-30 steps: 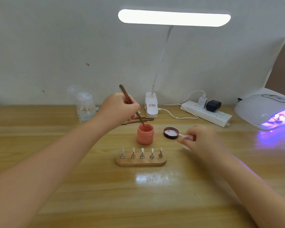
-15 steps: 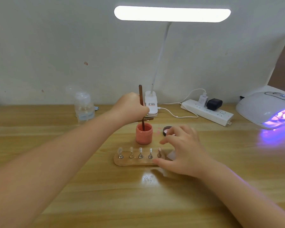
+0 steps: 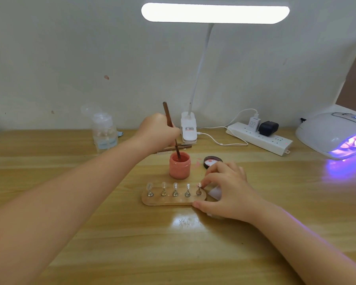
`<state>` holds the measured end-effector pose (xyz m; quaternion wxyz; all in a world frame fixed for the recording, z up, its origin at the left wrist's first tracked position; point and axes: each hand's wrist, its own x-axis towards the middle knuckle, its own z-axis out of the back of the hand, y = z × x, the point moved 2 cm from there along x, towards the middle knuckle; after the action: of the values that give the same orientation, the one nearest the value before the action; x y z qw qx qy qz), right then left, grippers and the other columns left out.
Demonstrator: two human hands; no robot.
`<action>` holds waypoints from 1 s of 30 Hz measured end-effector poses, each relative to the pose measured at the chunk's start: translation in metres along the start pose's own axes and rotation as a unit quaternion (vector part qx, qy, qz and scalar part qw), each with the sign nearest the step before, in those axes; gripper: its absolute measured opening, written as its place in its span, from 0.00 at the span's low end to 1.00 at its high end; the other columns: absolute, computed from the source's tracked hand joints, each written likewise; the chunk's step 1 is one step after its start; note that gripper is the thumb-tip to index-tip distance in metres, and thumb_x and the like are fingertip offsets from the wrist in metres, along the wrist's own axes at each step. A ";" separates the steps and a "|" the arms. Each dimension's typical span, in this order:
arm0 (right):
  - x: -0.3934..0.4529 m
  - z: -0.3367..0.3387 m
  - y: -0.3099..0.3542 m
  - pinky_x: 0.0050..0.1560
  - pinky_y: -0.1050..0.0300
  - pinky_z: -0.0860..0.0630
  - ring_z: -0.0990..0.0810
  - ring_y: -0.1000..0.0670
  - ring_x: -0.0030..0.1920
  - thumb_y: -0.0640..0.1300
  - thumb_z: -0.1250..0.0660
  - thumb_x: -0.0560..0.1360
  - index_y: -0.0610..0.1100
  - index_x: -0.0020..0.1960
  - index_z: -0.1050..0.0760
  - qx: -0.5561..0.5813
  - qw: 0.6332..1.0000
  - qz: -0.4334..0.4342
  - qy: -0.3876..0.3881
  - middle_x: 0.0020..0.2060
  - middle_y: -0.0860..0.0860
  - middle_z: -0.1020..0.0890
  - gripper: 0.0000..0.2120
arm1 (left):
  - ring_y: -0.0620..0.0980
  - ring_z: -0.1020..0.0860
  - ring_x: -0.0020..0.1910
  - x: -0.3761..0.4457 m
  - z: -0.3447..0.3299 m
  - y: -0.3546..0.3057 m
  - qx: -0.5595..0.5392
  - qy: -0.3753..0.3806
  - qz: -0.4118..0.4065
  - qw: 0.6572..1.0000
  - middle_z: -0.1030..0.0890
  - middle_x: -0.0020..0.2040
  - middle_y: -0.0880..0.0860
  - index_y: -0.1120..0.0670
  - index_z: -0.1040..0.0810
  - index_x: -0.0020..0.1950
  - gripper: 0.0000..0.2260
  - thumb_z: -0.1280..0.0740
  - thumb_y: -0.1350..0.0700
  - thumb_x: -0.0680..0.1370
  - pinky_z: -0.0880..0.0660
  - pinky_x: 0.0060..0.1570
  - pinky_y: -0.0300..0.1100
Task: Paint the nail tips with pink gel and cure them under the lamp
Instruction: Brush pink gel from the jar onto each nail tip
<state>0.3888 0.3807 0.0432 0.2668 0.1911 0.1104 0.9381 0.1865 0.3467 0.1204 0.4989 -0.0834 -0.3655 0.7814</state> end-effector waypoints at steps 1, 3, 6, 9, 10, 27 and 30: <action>0.000 -0.001 0.000 0.61 0.59 0.45 0.40 0.57 0.59 0.66 0.28 0.65 0.56 0.53 0.21 0.005 1.000 -0.002 0.000 0.52 0.61 0.30 0.21 | 0.50 0.22 0.36 -0.001 0.001 0.000 -0.003 0.006 0.000 1.000 0.16 0.37 0.54 0.61 0.20 0.40 0.09 0.38 0.60 0.75 0.24 0.41 0.45; 0.001 -0.001 0.001 0.63 0.58 0.45 0.40 0.57 0.60 0.65 0.28 0.65 0.56 0.52 0.21 0.011 1.000 -0.007 0.003 0.53 0.61 0.30 0.21 | 0.49 0.20 0.37 -0.003 -0.002 0.001 0.009 0.037 0.001 0.999 0.16 0.36 0.52 0.60 0.19 0.43 0.08 0.38 0.60 0.76 0.23 0.40 0.44; 0.000 -0.001 0.000 0.63 0.59 0.45 0.40 0.57 0.61 0.65 0.27 0.65 0.56 0.51 0.21 0.025 1.000 -0.013 0.007 0.54 0.62 0.30 0.20 | 0.49 0.21 0.34 -0.005 -0.009 0.003 0.030 0.060 0.002 0.998 0.15 0.39 0.53 0.62 0.19 0.49 0.10 0.39 0.59 0.77 0.22 0.39 0.43; 0.000 -0.002 -0.001 0.63 0.59 0.47 0.41 0.57 0.63 0.65 0.28 0.66 0.56 0.53 0.21 0.026 1.000 -0.009 0.014 0.57 0.62 0.31 0.20 | 0.47 0.22 0.33 -0.007 -0.007 0.004 0.014 0.043 0.004 0.999 0.15 0.37 0.52 0.61 0.19 0.44 0.09 0.39 0.60 0.76 0.26 0.35 0.40; 0.000 -0.003 -0.002 0.63 0.60 0.48 0.41 0.57 0.63 0.65 0.29 0.66 0.56 0.54 0.21 0.025 1.000 -0.008 0.014 0.58 0.62 0.31 0.20 | 0.46 0.23 0.33 -0.008 -0.004 0.005 -0.002 0.027 0.008 1.000 0.16 0.36 0.51 0.58 0.20 0.41 0.09 0.39 0.60 0.76 0.27 0.33 0.40; -0.001 0.006 -0.013 0.62 0.59 0.40 0.38 0.60 0.64 0.59 0.24 0.64 0.64 0.69 0.35 0.164 0.985 -0.060 0.011 0.54 0.68 0.23 0.36 | 0.40 0.26 0.21 -0.019 0.021 0.051 -0.315 -0.039 0.191 0.929 0.18 0.27 0.49 0.58 0.22 0.44 0.07 0.33 0.57 0.80 0.29 0.24 0.32; -0.001 0.002 -0.014 0.64 0.58 0.41 0.40 0.59 0.65 0.60 0.23 0.63 0.63 0.71 0.39 0.146 0.987 -0.062 0.036 0.53 0.69 0.23 0.41 | 0.40 0.25 0.22 -0.022 0.027 0.057 -0.316 -0.058 0.184 0.929 0.18 0.27 0.49 0.58 0.22 0.44 0.07 0.33 0.57 0.80 0.28 0.24 0.32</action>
<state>0.3972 0.3920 0.0398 0.2892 0.1866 0.2671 0.9001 0.1430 0.3021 0.0975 0.2724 -0.2566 -0.6003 0.7068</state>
